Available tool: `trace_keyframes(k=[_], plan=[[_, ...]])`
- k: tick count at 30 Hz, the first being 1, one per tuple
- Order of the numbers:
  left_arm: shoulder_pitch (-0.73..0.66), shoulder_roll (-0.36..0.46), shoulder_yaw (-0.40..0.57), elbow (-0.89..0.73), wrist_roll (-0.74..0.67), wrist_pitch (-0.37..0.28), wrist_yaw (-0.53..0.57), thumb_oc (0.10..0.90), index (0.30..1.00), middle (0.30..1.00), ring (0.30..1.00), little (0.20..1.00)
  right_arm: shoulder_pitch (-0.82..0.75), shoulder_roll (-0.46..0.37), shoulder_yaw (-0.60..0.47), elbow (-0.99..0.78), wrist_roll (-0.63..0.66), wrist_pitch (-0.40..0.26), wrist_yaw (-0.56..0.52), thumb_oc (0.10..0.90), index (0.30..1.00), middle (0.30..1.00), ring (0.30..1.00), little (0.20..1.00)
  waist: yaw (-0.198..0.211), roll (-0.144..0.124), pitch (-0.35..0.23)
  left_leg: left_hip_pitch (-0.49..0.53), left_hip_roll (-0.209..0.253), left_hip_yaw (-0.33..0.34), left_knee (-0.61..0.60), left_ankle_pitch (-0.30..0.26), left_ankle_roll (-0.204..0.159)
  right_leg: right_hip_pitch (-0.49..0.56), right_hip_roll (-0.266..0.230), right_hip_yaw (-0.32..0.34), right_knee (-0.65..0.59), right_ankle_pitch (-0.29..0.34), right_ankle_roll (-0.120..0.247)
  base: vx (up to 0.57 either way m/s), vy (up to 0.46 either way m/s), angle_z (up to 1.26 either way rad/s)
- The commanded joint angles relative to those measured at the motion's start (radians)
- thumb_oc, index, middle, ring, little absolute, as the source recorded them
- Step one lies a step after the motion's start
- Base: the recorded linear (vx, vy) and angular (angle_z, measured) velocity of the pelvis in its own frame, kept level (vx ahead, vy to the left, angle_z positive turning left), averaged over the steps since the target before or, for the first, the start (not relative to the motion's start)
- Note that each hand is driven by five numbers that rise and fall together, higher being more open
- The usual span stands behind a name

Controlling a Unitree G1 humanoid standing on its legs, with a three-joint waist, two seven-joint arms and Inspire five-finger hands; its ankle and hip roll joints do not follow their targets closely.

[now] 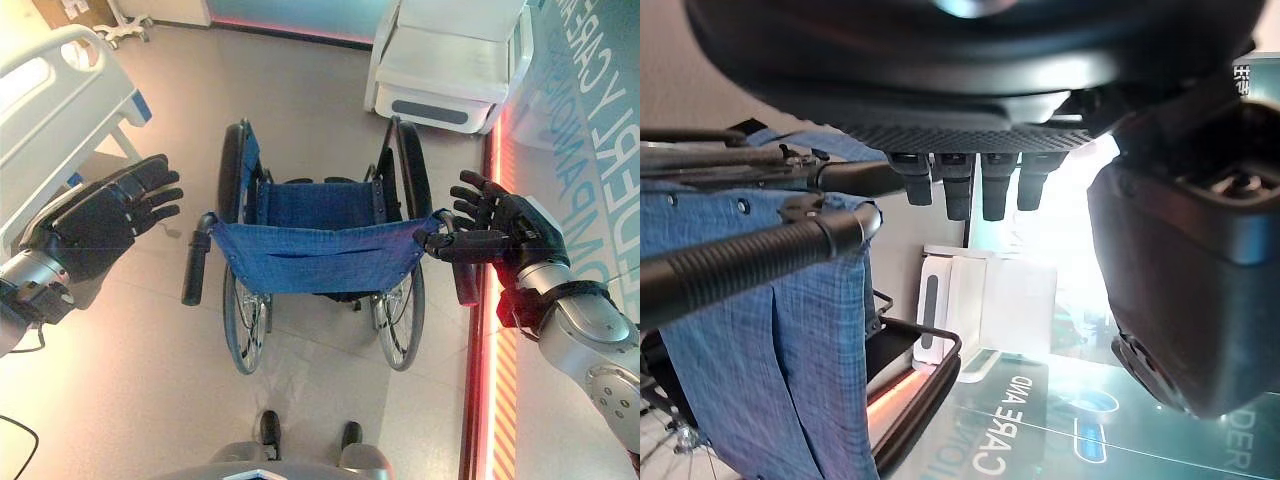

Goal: Push the wheelchair next to the bed

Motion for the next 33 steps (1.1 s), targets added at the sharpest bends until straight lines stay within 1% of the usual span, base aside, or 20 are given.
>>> trace_keyframes(k=[1,2,3,6,7,11,12,13,15,17,18,19,21,22,23,24,26,27,30,33], plan=[[-0.002,0.108,0.124,0.003,0.134,-0.067,0.009,0.8,0.9,0.9,0.9,0.9,-0.011,-0.119,-0.056,0.019,-0.085,-0.06,-0.066,0.8,0.9,0.9,0.9,0.9,-0.001,-0.012,-0.061,0.011,0.023,0.02,0.003,-0.033,-0.083,-0.027,-0.022,-0.02,-0.001,0.047,0.042,0.0,0.0,0.0],[-0.001,0.113,0.129,0.008,0.153,-0.057,0.008,0.8,0.9,0.9,0.9,0.9,-0.017,-0.126,-0.058,0.021,-0.08,-0.061,-0.073,0.8,0.9,0.9,0.9,0.9,0.0,-0.012,-0.061,0.011,0.023,0.02,0.003,-0.032,-0.083,-0.027,-0.022,-0.021,0.0,0.046,0.042,0.0,0.0,0.0],[0.014,0.139,0.157,0.038,0.217,-0.02,-0.036,0.8,0.9,0.9,0.9,0.9,-0.033,-0.153,-0.077,0.032,-0.08,-0.074,-0.093,0.8,0.9,0.9,0.9,0.9,0.006,-0.01,-0.058,0.009,0.024,0.016,0.003,-0.03,-0.084,-0.027,-0.023,-0.024,0.0,0.047,0.042,0.01,-0.012,0.03],[0.056,0.167,0.212,0.074,0.274,-0.005,-0.087,0.8,0.9,0.9,0.9,0.9,-0.036,-0.18,-0.107,0.046,-0.071,-0.093,-0.108,0.8,0.9,0.9,0.9,0.9,0.013,-0.006,-0.054,0.007,0.025,0.01,0.003,-0.028,-0.084,-0.027,-0.024,-0.028,0.0,0.048,0.042,0.0,0.0,0.0],[0.086,0.184,0.253,0.099,0.295,0.004,-0.118,0.8,0.9,0.9,0.9,0.9,-0.036,-0.193,-0.125,0.052,-0.068,-0.111,-0.123,0.8,0.9,0.9,0.9,0.9,0.018,-0.003,-0.051,0.005,0.025,0.007,0.003,-0.027,-0.084,-0.027,-0.025,-0.03,0.0,0.048,0.042,0.0,0.0,0.0],[0.13,0.204,0.306,0.137,0.298,0.006,-0.163,0.8,0.9,0.9,0.9,0.9,-0.041,-0.203,-0.145,0.059,-0.071,-0.15,-0.155,0.8,0.9,0.9,0.9,0.9,0.02,0.001,-0.049,0.006,0.024,-0.001,0.003,-0.027,-0.084,-0.025,-0.027,-0.035,0.0,0.048,0.043,0.0,-0.001,0.02],[0.135,0.211,0.318,0.146,0.287,0.018,-0.191,0.8,0.9,0.9,0.9,0.9,-0.051,-0.198,-0.149,0.058,-0.084,-0.168,-0.184,0.8,0.9,0.9,0.9,0.9,0.023,0.004,-0.049,0.006,0.024,-0.005,0.003,-0.029,-0.084,-0.024,-0.029,-0.037,0.0,0.047,0.045,0.01,-0.003,0.04],[0.136,0.211,0.319,0.146,0.285,0.019,-0.193,0.8,0.9,0.9,0.9,0.9,-0.051,-0.198,-0.148,0.057,-0.087,-0.17,-0.186,0.8,0.9,0.9,0.9,0.9,0.023,0.004,-0.049,0.006,0.024,-0.005,0.003,-0.029,-0.084,-0.024,-0.03,-0.038,0.0,0.047,0.045,0.0,0.0,0.0],[0.142,0.214,0.319,0.142,0.236,0.04,-0.239,0.8,0.9,0.9,0.9,0.9,-0.046,-0.191,-0.158,0.046,-0.094,-0.18,-0.206,0.8,0.9,0.9,0.9,0.9,0.021,0.007,-0.051,0.004,0.023,-0.007,0.003,-0.03,-0.084,-0.025,-0.032,-0.039,0.001,0.047,0.047,0.0,0.0,0.0],[0.137,0.209,0.293,0.115,0.096,0.072,-0.297,0.8,0.9,0.9,0.9,0.9,-0.036,-0.188,-0.17,0.032,-0.087,-0.176,-0.211,0.8,0.9,0.9,0.9,0.9,0.015,0.009,-0.05,0.002,0.023,-0.007,0.003,-0.03,-0.084,-0.028,-0.033,-0.037,0.001,0.049,0.048,-0.02,0.001,0.05],[0.12,0.2,0.248,0.068,0.001,0.066,-0.305,0.8,0.9,0.9,0.9,0.9,-0.024,-0.181,-0.169,0.021,-0.088,-0.176,-0.209,0.8,0.9,0.9,0.9,0.9,0.009,0.013,-0.048,0.0,0.024,-0.005,0.003,-0.03,-0.084,-0.032,-0.034,-0.034,0.001,0.05,0.049,-0.03,0.004,0.07],[0.116,0.201,0.241,0.062,-0.014,0.062,-0.306,0.8,0.9,0.9,0.9,0.9,-0.02,-0.182,-0.171,0.02,-0.087,-0.176,-0.208,0.8,0.9,0.9,0.9,0.9,0.01,0.013,-0.048,0.0,0.024,-0.004,0.003,-0.03,-0.084,-0.032,-0.034,-0.034,0.001,0.05,0.049,-0.03,0.008,0.05],[0.081,0.202,0.182,0.013,-0.149,0.04,-0.303,0.8,0.9,0.9,0.9,0.9,-0.022,-0.182,-0.154,0.01,-0.08,-0.178,-0.21,0.8,0.9,0.9,0.9,0.9,0.004,0.016,-0.043,-0.001,0.024,-0.002,0.003,-0.03,-0.084,-0.036,-0.034,-0.029,0.001,0.052,0.049,-0.02,0.005,0.0],[0.044,0.203,0.132,-0.024,-0.229,0.01,-0.278,0.8,0.9,0.9,0.9,0.9,-0.036,-0.18,-0.123,0.003,-0.078,-0.179,-0.219,0.8,0.9,0.9,0.9,0.9,0.001,0.018,-0.038,-0.002,0.025,0.001,0.003,-0.03,-0.085,-0.038,-0.035,-0.028,0.0,0.054,0.049,-0.04,0.007,-0.01],[0.012,0.209,0.094,-0.041,-0.274,-0.013,-0.255,0.8,0.9,0.9,0.9,0.9,-0.047,-0.18,-0.102,0.002,-0.079,-0.182,-0.223,0.8,0.9,0.9,0.9,0.9,-0.003,0.018,-0.037,-0.001,0.024,0.004,0.003,-0.031,-0.084,-0.039,-0.034,-0.025,0.0,0.056,0.05,-0.04,0.004,-0.01],[-0.04,0.212,0.034,-0.07,-0.346,-0.059,-0.219,0.8,0.9,0.9,0.9,0.9,-0.067,-0.18,-0.069,0.0,-0.079,-0.183,-0.227,0.8,0.9,0.9,0.9,0.9,-0.008,0.018,-0.035,0.0,0.024,0.006,0.003,-0.032,-0.085,-0.04,-0.034,-0.022,-0.001,0.058,0.051,0.0,0.0,0.0],[-0.078,0.207,-0.009,-0.085,-0.377,-0.09,-0.192,0.8,0.9,0.9,0.9,0.9,-0.079,-0.177,-0.046,-0.002,-0.079,-0.182,-0.23,0.8,0.9,0.9,0.9,0.9,-0.011,0.017,-0.035,0.002,0.023,0.008,0.003,-0.033,-0.086,-0.04,-0.034,-0.021,-0.001,0.058,0.051,0.0,0.0,0.0],[-0.13,0.193,-0.064,-0.098,-0.367,-0.112,-0.136,0.8,0.9,0.9,0.9,0.9,-0.093,-0.169,-0.014,-0.002,-0.086,-0.182,-0.227,0.8,0.9,0.9,0.9,0.9,-0.017,0.015,-0.035,0.004,0.024,0.013,0.003,-0.034,-0.086,-0.041,-0.034,-0.02,0.0,0.059,0.052,0.0,0.0,0.0],[-0.176,0.184,-0.118,-0.109,-0.335,-0.072,-0.079,0.8,0.9,0.9,0.9,0.9,-0.099,-0.171,0.003,-0.008,-0.077,-0.171,-0.228,0.8,0.9,0.9,0.9,0.9,-0.023,0.012,-0.032,0.004,0.024,0.018,0.003,-0.033,-0.088,-0.045,-0.033,-0.016,-0.001,0.062,0.053,-0.01,-0.002,0.0],[-0.167,0.177,-0.125,-0.103,-0.301,-0.053,-0.097,0.8,0.9,0.9,0.9,0.9,-0.088,-0.179,-0.004,-0.004,-0.072,-0.175,-0.225,0.8,0.9,0.9,0.9,0.9,-0.026,0.014,-0.024,-0.002,0.024,0.021,0.003,-0.031,-0.086,-0.053,-0.032,-0.01,0.0,0.063,0.051,-0.05,0.009,-0.02]])
